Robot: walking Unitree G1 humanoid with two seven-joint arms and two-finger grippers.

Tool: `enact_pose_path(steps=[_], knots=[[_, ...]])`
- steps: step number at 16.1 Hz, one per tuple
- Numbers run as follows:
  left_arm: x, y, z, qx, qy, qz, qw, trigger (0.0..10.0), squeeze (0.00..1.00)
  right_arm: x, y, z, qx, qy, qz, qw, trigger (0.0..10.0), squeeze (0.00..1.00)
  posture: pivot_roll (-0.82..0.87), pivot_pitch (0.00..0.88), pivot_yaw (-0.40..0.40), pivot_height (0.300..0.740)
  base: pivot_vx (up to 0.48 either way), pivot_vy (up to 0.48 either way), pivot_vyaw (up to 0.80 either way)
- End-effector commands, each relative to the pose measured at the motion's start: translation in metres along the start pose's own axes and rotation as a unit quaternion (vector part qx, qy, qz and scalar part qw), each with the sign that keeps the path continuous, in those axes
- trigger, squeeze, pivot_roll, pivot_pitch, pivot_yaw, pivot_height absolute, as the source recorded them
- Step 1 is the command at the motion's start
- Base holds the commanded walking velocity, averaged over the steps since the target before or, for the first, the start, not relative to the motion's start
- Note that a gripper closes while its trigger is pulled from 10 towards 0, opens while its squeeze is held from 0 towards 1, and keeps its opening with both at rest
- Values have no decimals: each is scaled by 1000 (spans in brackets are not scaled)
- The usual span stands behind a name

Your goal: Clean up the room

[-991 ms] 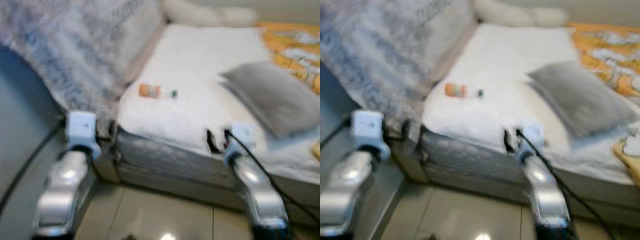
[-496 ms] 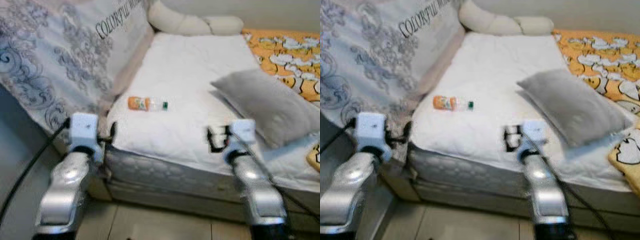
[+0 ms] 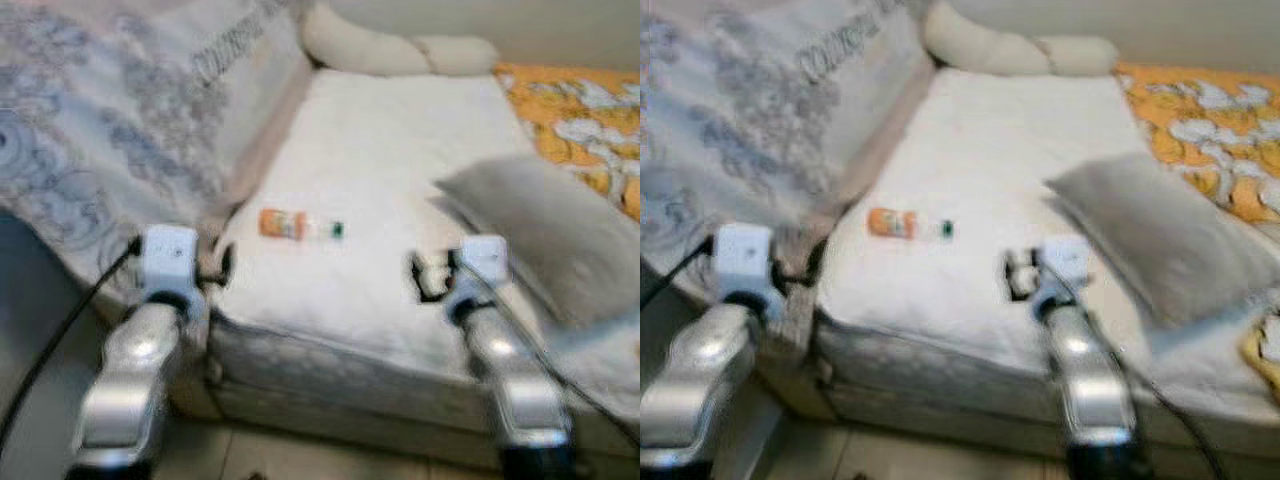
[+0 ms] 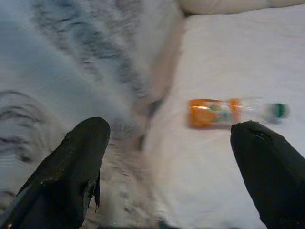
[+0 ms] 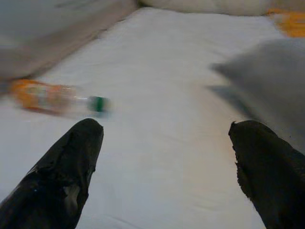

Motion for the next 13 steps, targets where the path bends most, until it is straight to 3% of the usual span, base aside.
enact_pose_path(steps=[1,13], knots=[[-6,4,1,-6,-11,0,1000,10000,180,-12,3,-2,-6,-15,-6,1000,10000,0,-48,0,22,740,352,0,0],[-10,3,1,-5,-16,2,1000,10000,180,-13,1,-2,-2,-16,-10,1000,10000,0,-51,0,26,740,338,0,0]])
Point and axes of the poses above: a point about 5 cm out from each wrist's last joint towards the gripper, its own z axis pointing out of the wrist towards the gripper, its own y axis along the axis of the wrist's last joint, x = y × z, the point moved 6 cm from there along z, pointing out of the wrist towards the gripper, and after that the axes turned 2 degrees about z, right-handed, at the moved point
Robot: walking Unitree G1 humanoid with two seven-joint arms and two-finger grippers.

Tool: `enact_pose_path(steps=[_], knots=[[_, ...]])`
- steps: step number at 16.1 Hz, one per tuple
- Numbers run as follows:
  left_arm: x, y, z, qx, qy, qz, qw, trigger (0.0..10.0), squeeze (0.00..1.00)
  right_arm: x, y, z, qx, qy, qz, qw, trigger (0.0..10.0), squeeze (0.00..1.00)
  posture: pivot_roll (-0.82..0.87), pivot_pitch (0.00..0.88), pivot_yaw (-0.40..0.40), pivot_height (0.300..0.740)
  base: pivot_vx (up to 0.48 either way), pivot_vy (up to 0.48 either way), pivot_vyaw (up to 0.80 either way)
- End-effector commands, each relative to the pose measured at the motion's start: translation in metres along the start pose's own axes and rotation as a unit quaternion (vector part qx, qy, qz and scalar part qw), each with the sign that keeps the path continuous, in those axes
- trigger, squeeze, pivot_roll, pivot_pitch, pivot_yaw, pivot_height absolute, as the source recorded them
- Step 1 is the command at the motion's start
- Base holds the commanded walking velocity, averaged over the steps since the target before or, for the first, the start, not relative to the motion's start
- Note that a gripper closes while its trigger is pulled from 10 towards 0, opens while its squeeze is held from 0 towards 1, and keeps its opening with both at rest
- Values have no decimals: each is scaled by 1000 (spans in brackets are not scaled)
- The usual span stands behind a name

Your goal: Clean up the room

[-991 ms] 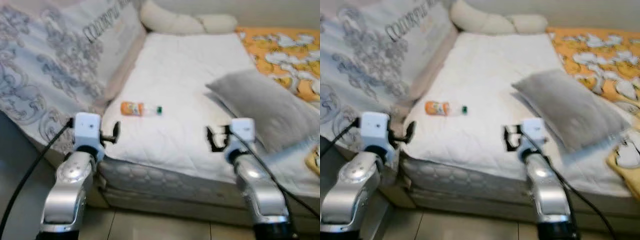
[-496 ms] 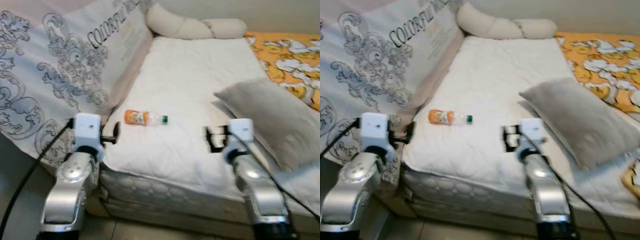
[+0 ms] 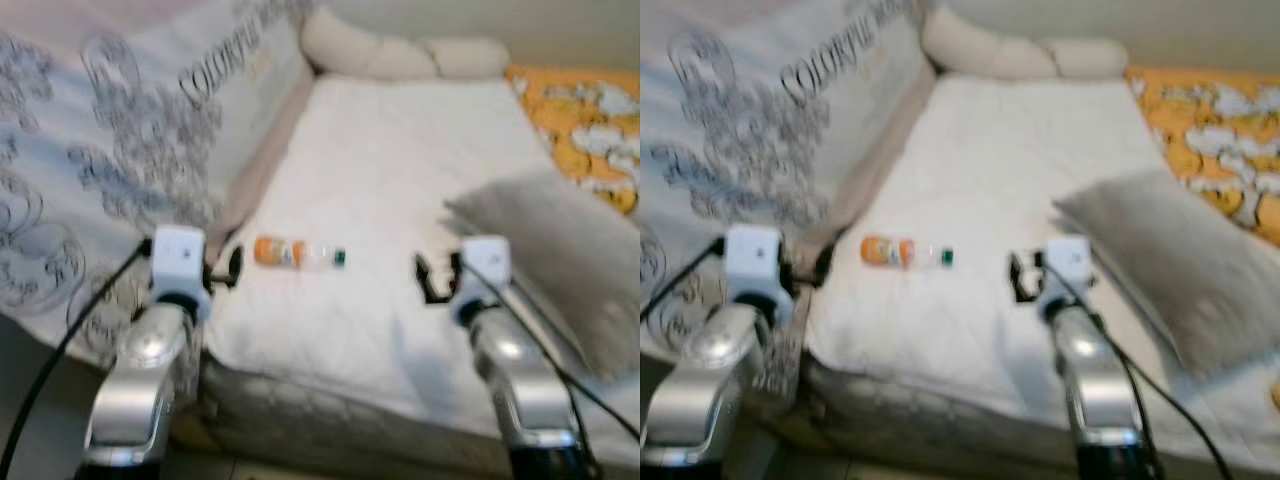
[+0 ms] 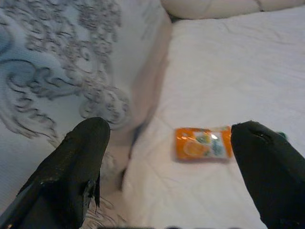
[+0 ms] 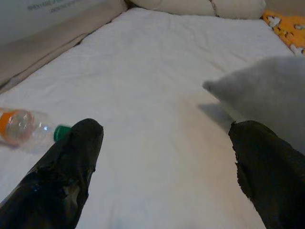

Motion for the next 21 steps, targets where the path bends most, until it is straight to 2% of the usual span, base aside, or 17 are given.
enact_pose_path(steps=[1,4,8,9,10,13,15,16,17,18,21], knots=[[10,1,-1,0,12,6,1000,10000,180,14,5,2,-10,19,4,1000,10000,0,-51,0,26,740,319,0,0],[10,0,-1,1,11,6,1000,10000,176,17,4,1,-8,22,5,1000,10000,0,-46,0,25,740,314,0,0],[1,-4,-3,10,-13,10,1000,10000,133,26,5,-2,-13,53,17,998,10000,0,-44,0,24,740,0,0,0],[-1,-5,-4,11,-19,5,1000,10000,43,28,5,-2,-13,61,6,998,10000,0,-46,0,25,740,0,0,0],[-4,-5,-5,14,-31,-5,999,10000,0,31,5,-1,-13,72,-12,997,10000,0,-48,0,25,740,0,0,0],[-16,-4,-9,14,-71,-2,997,10000,0,47,6,19,-1,112,-13,994,10000,0,-49,0,20,740,0,0,0],[-26,-2,-13,14,-102,10,995,10000,0,57,0,37,27,158,-36,986,10000,0,-38,0,18,740,0,0,0],[-30,-2,-16,18,-117,29,993,10000,0,68,-2,50,48,198,-65,977,10000,1000,-28,0,16,740,0,0,0],[-30,-3,-18,24,-123,41,991,10000,0,73,-2,57,59,213,-89,971,10000,1000,-20,0,11,740,0,0,0],[-30,-4,-22,28,-132,55,989,10000,0,79,0,67,74,232,-130,961,10000,1000,2,0,4,740,0,0,0],[-30,0,-28,27,-157,87,983,10000,0,79,11,83,74,209,-177,959,10000,1000,29,15,7,740,0,0,0]])
Point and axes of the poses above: a point about 5 cm out from each wrist's last joint towards the gripper, its own z axis pointing out of the wrist towards the gripper, its own y axis along the axis of the wrist's last joint, x = y × z, the point moved 6 cm from there along z, pointing out of the wrist towards the gripper, and after that the axes turned 2 degrees about z, right-handed, at the moved point
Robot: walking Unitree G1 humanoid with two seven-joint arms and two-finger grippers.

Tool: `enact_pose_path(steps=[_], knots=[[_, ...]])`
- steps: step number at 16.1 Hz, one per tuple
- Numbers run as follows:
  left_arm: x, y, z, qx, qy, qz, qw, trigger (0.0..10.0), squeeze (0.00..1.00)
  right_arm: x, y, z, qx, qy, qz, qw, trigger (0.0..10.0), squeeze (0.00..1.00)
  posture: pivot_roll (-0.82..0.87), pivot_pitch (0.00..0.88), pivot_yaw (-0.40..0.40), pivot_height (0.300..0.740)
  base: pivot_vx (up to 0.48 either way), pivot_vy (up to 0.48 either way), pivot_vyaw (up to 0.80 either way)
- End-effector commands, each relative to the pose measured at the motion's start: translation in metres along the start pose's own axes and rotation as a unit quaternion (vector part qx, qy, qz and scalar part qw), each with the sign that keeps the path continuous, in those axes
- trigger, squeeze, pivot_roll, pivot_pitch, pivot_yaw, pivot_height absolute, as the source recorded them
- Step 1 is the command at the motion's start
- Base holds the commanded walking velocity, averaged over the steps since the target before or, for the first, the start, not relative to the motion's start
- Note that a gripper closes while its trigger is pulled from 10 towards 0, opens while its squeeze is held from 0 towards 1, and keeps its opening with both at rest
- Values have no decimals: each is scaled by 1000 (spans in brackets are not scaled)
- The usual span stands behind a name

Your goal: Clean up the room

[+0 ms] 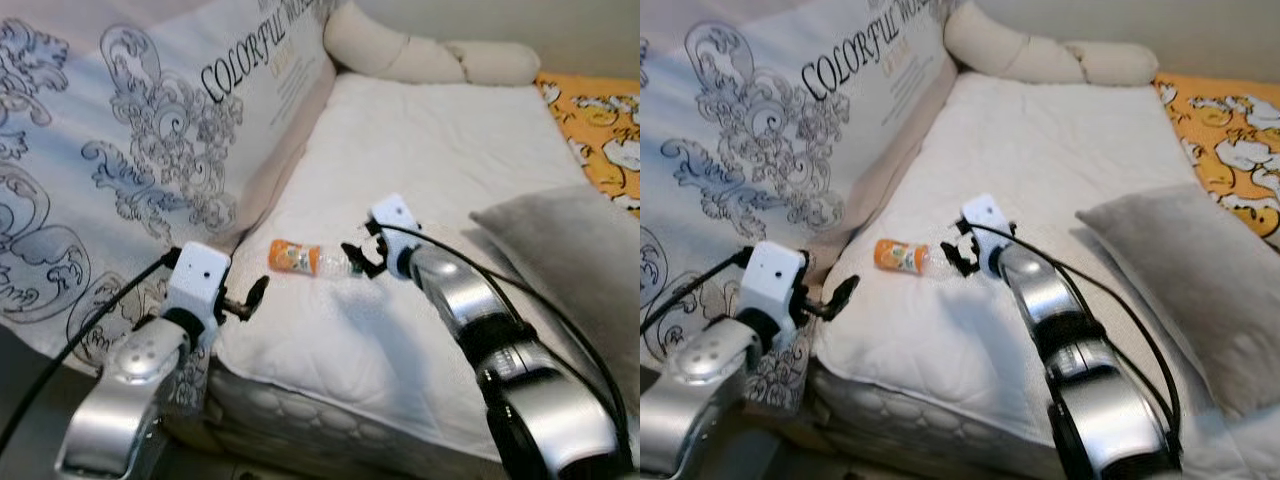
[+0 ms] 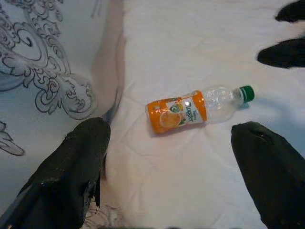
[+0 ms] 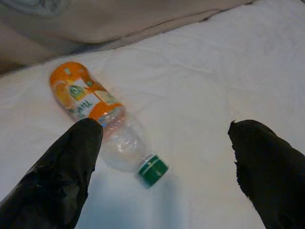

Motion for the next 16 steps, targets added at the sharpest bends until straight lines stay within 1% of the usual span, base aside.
enact_pose_path(steps=[1,4,5,6,7,8,9,10,11,13,14,16], knots=[[-7,3,-3,1,-26,16,1000,10000,0,-4,1,3,9,-10,-26,1000,10000,1000,40,41,6,740,0,0,0],[-16,12,-11,-2,-68,34,997,10000,0,-6,-1,5,24,-12,-38,999,10000,1000,79,118,4,740,0,0,0],[-18,16,-16,-3,-83,48,995,10000,0,-4,-2,6,27,-9,-46,999,10000,1000,107,164,-5,740,0,0,0],[-18,17,-18,-4,-86,53,995,10000,0,-4,-2,6,28,-10,-48,998,10000,1000,113,170,-4,740,0,0,0],[-22,22,-24,-5,-107,69,992,10000,0,-2,1,7,22,-5,-57,998,10000,616,138,199,1,740,0,0,0],[-22,24,-27,-5,-113,77,991,10000,0,-3,3,8,21,-12,-74,997,10000,0,150,219,3,740,0,0,0],[-22,26,-29,-6,-119,79,990,10000,0,-4,6,8,18,-18,-85,996,10000,0,155,227,2,740,0,0,0],[-22,28,-31,-7,-121,79,989,10000,0,-3,7,8,17,-17,-84,996,10000,0,162,237,3,740,0,0,0],[-23,29,-35,-4,-129,84,988,10000,0,-2,11,9,14,-16,-94,995,10000,0,175,249,1,740,0,0,0],[-27,27,-46,9,-141,87,986,10000,0,0,13,10,14,-18,-127,992,10000,0,200,275,-3,740,0,0,0],[-29,26,-49,12,-145,86,986,10000,0,-2,13,10,14,-24,-138,990,10000,0,206,282,-7,740,0,0,0],[-36,27,-59,15,-155,85,984,10000,0,-7,12,9,17,-34,-144,989,10000,0,241,300,-15,740,0,0,0]])
Point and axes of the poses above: a point about 5 cm out from each wrist's last joint towards the gripper, its own z axis pointing out of the wrist towards the gripper, its own y axis along the axis of the wrist's last joint, x = y × z, the point moved 6 cm from there along z, pointing out of the wrist towards the gripper, and after that the axes turned 2 degrees about z, right-handed, at the moved point
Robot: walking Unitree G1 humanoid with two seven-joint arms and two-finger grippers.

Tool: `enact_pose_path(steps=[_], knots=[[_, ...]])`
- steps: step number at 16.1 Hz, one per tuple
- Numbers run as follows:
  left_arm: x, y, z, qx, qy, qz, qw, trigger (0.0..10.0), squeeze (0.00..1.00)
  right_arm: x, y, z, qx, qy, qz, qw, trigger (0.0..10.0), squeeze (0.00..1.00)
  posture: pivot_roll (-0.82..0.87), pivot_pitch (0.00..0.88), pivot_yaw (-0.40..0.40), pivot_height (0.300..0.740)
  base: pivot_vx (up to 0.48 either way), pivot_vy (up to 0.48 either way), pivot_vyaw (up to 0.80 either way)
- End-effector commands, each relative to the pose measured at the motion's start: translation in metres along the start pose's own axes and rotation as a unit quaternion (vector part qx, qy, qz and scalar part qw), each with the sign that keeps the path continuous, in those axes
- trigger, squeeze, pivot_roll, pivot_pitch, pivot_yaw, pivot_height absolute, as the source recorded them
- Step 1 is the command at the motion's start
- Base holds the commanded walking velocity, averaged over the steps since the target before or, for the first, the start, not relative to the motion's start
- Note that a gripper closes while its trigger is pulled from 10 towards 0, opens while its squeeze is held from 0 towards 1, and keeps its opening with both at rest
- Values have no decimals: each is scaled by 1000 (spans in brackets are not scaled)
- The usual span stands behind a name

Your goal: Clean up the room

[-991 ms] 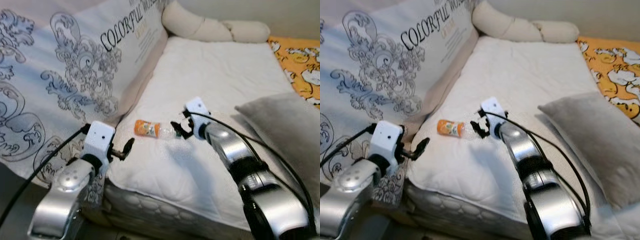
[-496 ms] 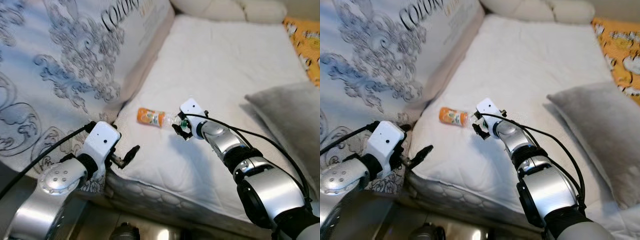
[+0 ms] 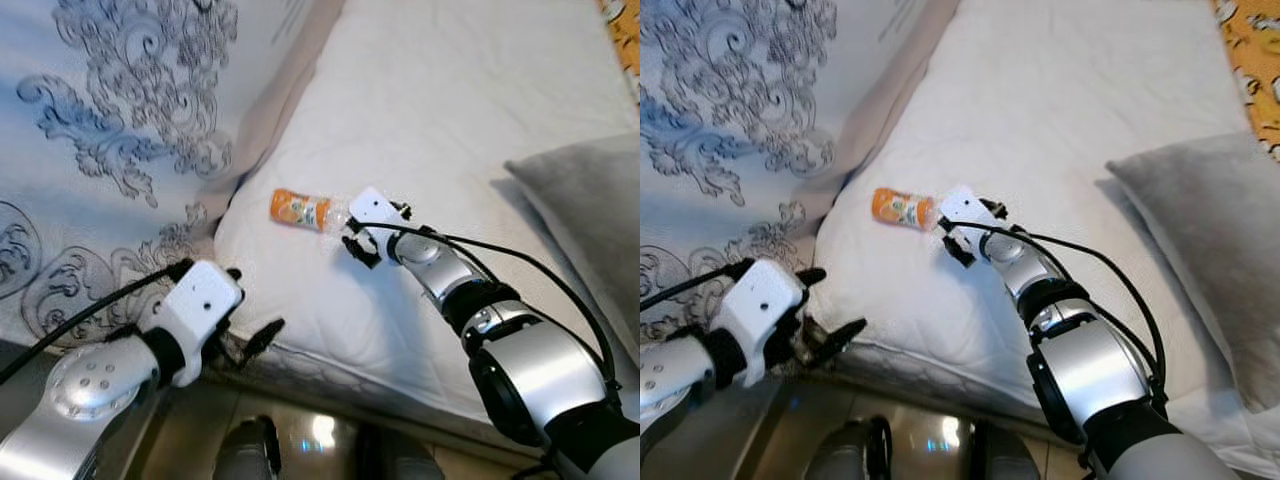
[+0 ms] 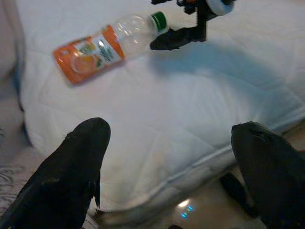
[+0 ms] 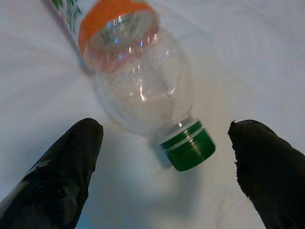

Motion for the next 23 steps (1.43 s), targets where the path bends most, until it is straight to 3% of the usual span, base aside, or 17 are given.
enact_pose_path(steps=[1,2,4,5,6,10,23], knots=[[-4,3,-7,2,-5,6,1000,10000,0,-2,-5,-1,7,-1,-7,1000,10000,0,256,302,-18,740,0,0,0],[-6,4,-10,3,-6,8,1000,10000,0,-1,-6,-1,9,2,-5,1000,10000,0,268,304,-20,740,0,0,0],[-6,3,-15,9,-3,10,1000,10000,0,0,-10,-2,14,13,2,1000,4549,0,282,310,-22,740,0,0,0],[-6,3,-16,11,-2,9,1000,10000,0,1,-10,-2,15,16,6,1000,4549,0,282,312,-23,740,0,0,0],[-6,3,-19,15,1,7,1000,10000,0,0,-7,-2,10,19,13,1000,0,0,285,312,-30,740,0,0,0],[-7,3,-18,15,2,6,1000,10000,0,-4,-1,-2,0,22,14,1000,0,0,283,304,-31,740,0,0,0],[-7,7,-6,5,-7,5,1000,10000,0,14,-7,-5,6,100,23,995,0,0,254,267,-21,740,0,0,0]])
Point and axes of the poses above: a point about 5 cm out from each wrist's last joint towards the gripper, its own z axis pointing out of the wrist towards the gripper, its own y axis along the axis of the wrist's last joint, x = y × z, the point moved 6 cm from there along z, pointing out of the wrist towards the gripper, and after that the axes turned 2 degrees about z, right-handed, at the moved point
